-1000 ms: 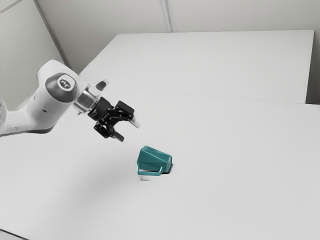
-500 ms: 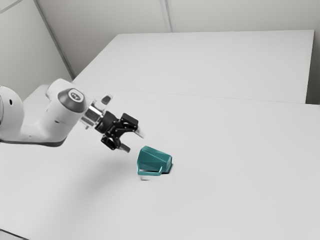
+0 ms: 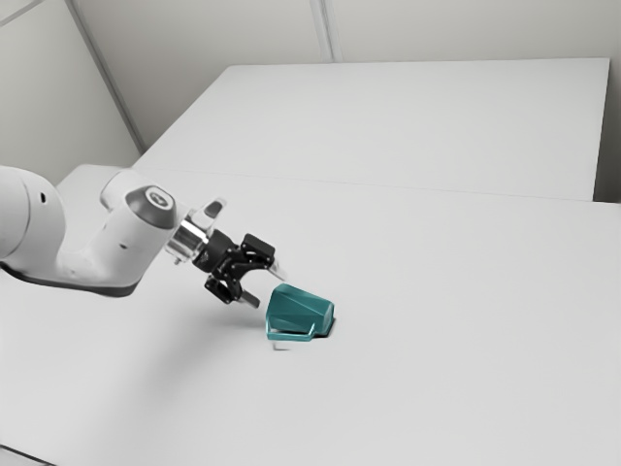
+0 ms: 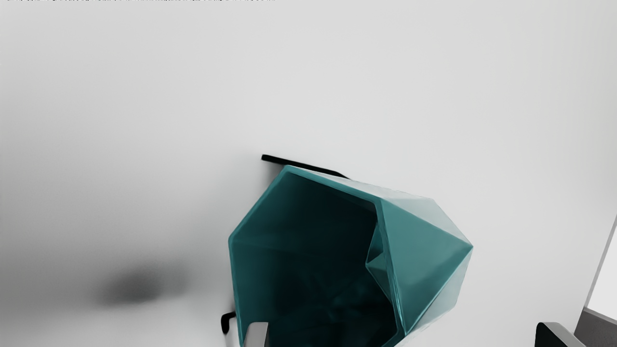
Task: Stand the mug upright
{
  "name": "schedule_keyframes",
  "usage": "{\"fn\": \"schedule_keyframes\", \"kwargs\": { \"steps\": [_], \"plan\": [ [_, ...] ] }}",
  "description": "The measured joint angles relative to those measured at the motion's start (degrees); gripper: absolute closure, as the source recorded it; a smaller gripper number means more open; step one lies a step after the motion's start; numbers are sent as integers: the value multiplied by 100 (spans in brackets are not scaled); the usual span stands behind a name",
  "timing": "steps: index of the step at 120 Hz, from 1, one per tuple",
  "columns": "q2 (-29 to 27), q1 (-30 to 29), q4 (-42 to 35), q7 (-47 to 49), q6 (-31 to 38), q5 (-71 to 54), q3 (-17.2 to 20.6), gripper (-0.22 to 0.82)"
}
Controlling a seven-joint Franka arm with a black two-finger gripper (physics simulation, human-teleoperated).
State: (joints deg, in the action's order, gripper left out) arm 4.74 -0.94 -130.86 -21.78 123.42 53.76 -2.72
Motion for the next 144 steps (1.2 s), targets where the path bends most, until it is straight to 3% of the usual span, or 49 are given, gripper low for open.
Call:
{"fn": "schedule_keyframes", "kwargs": {
  "steps": [125, 144],
  "plan": [
    [407, 18, 14, -1421, 84, 1462, 201, 0],
    [427, 14, 14, -1556, 91, 1546, 230, 9]
  ]
}}
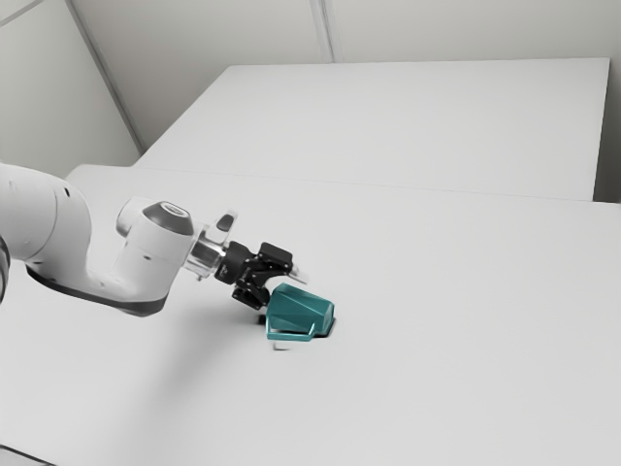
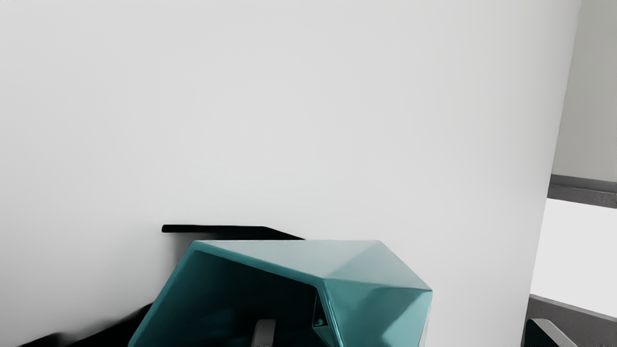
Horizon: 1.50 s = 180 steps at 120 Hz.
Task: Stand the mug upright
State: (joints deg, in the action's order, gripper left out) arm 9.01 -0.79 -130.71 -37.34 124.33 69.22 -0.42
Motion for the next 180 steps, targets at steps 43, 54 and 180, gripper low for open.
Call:
{"fn": "schedule_keyframes", "kwargs": {
  "steps": [43, 54, 180],
  "plan": [
    [-10, 0, 4, -200, 60, 57, 50, 59],
    [-42, 1, 7, -228, 73, 32, 52, 66],
    [-1137, -90, 857, 1236, -735, -5157, 168, 78]
  ]
}}
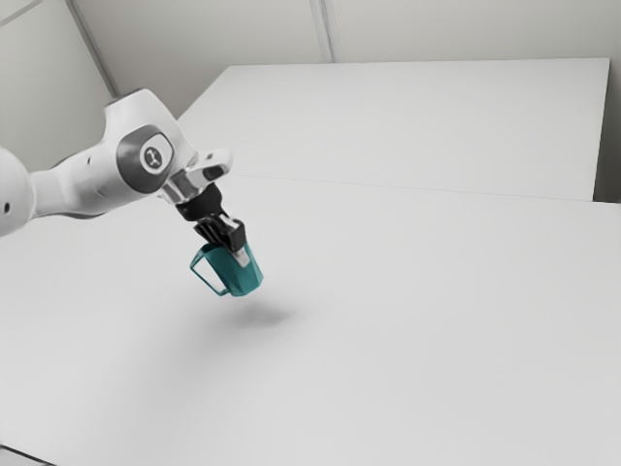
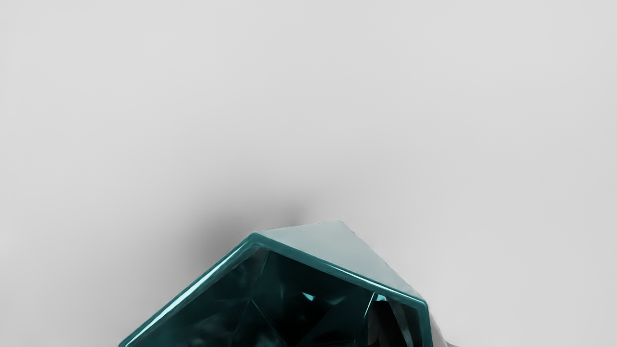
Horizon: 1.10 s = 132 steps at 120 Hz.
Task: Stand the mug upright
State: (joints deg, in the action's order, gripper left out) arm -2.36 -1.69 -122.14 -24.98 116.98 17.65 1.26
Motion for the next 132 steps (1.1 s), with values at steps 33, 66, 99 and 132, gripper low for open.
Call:
{"fn": "schedule_keyframes", "kwargs": {
  "steps": [33, 66, 99, 132],
  "plan": [
    [-85, 130, -183, 864, -5, -1308, 129, 78],
    [-85, 91, -543, 1679, 364, -2251, 210, 78],
    [-31, 90, -760, 2370, 763, -2772, 259, 78],
    [110, 109, -839, 2887, 1090, -2940, 290, 78]
  ]
}}
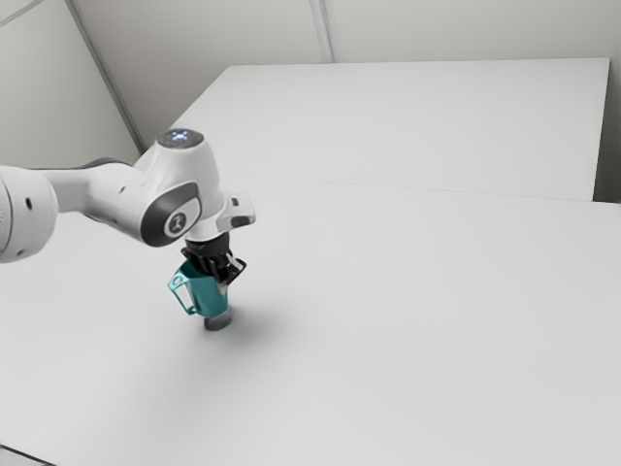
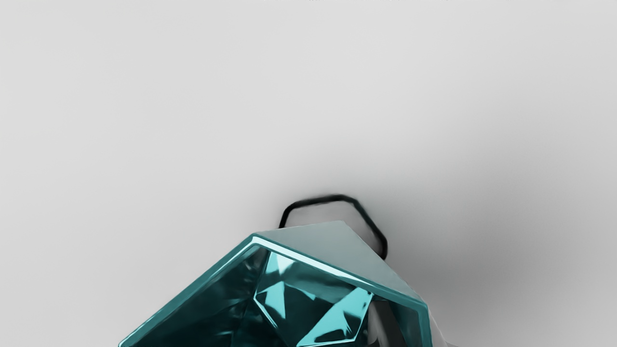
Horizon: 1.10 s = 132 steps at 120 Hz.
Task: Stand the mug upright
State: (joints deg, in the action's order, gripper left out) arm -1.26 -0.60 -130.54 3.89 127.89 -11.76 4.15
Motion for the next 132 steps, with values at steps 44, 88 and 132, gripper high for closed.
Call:
{"fn": "schedule_keyframes", "kwargs": {
  "steps": [44, 88, 132],
  "plan": [
    [229, 8, -8, 480, 196, -42, 22, 78],
    [160, -21, -74, 671, 255, 63, 15, 31],
    [-37, -39, 1310, 651, -1234, 448, 15, 6]
  ]
}}
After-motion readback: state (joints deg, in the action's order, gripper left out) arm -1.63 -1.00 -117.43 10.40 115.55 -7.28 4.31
